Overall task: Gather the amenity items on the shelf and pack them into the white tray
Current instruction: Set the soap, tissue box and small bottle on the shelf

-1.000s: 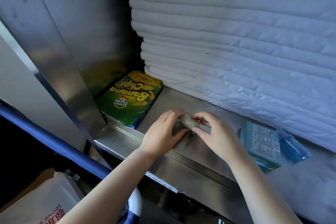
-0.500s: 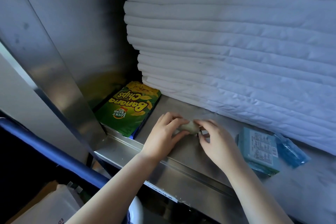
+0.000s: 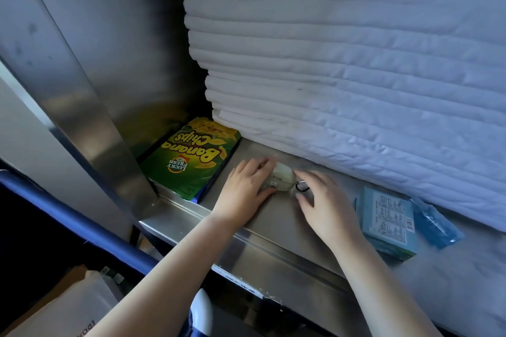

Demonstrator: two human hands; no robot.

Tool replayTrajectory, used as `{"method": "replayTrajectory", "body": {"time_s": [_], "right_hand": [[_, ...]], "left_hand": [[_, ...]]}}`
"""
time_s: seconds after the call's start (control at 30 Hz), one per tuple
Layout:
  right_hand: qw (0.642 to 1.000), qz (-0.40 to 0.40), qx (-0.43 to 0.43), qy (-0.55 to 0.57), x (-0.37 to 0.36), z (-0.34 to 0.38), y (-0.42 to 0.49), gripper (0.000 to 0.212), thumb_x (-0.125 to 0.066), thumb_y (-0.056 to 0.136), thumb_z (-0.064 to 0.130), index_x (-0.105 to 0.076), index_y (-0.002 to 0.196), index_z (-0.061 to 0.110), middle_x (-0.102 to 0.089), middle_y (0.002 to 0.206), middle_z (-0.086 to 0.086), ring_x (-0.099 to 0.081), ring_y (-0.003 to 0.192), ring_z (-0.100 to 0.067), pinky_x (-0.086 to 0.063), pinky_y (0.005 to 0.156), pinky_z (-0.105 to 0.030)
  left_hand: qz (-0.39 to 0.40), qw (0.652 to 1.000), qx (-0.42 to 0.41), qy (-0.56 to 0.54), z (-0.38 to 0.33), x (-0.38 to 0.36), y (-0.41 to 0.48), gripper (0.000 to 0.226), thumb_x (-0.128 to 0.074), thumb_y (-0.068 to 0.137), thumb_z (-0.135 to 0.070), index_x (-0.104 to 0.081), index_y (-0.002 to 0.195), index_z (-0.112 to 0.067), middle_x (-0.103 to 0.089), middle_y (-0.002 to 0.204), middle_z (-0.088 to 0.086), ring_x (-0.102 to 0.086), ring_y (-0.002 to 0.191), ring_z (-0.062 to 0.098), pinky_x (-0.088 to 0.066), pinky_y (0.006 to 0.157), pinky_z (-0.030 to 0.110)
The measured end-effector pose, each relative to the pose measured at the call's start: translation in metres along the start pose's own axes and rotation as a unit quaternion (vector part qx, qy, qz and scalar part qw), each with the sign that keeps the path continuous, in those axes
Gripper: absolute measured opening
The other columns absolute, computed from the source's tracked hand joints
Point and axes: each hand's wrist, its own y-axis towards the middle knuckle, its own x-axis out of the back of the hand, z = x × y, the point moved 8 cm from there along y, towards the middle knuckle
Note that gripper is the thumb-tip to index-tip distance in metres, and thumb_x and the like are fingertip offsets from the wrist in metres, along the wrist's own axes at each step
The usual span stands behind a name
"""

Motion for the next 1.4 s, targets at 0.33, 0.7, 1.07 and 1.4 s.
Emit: {"method": "replayTrajectory", "body": {"time_s": [0.33, 0.7, 1.07, 1.4], "right_hand": [[0.995, -0.022, 0.039, -0.090, -0.007, 0.006, 0.014, 0.053, -0.081, 0.067, 0.021, -0.063, 0.116, 0.009, -0.057, 0.128, -0.008, -0.046, 0.125, -0.033, -0.040, 0.102, -0.045], [0.998, -0.013, -0.020, -0.060, -0.020, -0.001, 0.026, 0.039, -0.075, 0.077, 0.032, -0.063, 0.110, 0.015, -0.068, 0.099, 0.000, -0.061, 0.095, -0.023, -0.046, 0.069, -0.029], [0.996, 0.028, -0.041, -0.080, -0.064, 0.021, 0.080, 0.039, -0.060, 0.086, 0.047, -0.062, 0.101, 0.011, -0.065, 0.098, -0.006, -0.059, 0.095, -0.024, -0.044, 0.071, -0.033], [0.994, 0.065, -0.072, -0.056, -0.063, 0.020, 0.085, 0.051, -0.056, 0.084, 0.057, -0.061, 0.111, 0.015, -0.065, 0.107, -0.001, -0.057, 0.105, -0.020, -0.041, 0.075, -0.029]], "left_hand": [[-0.011, 0.998, 0.063, -0.018, 0.013, -0.006, 0.000, 0.052, -0.064, 0.086, -0.035, -0.049, 0.128, -0.010, -0.059, 0.124, 0.005, -0.046, 0.116, 0.025, -0.036, 0.096, 0.033], [0.029, 0.993, 0.075, 0.082, 0.017, -0.011, -0.005, 0.059, -0.046, 0.094, -0.035, -0.025, 0.147, -0.018, -0.039, 0.142, -0.001, -0.038, 0.123, 0.021, -0.032, 0.100, 0.032], [-0.022, 0.991, 0.122, 0.055, 0.030, 0.008, -0.035, 0.037, -0.047, 0.094, -0.024, -0.057, 0.128, -0.012, -0.055, 0.129, 0.000, -0.045, 0.123, 0.017, -0.030, 0.103, 0.023], [-0.007, 0.991, 0.122, 0.061, 0.031, 0.007, -0.035, 0.039, -0.048, 0.093, -0.022, -0.055, 0.129, -0.011, -0.053, 0.131, 0.001, -0.043, 0.124, 0.017, -0.026, 0.104, 0.021]]}}
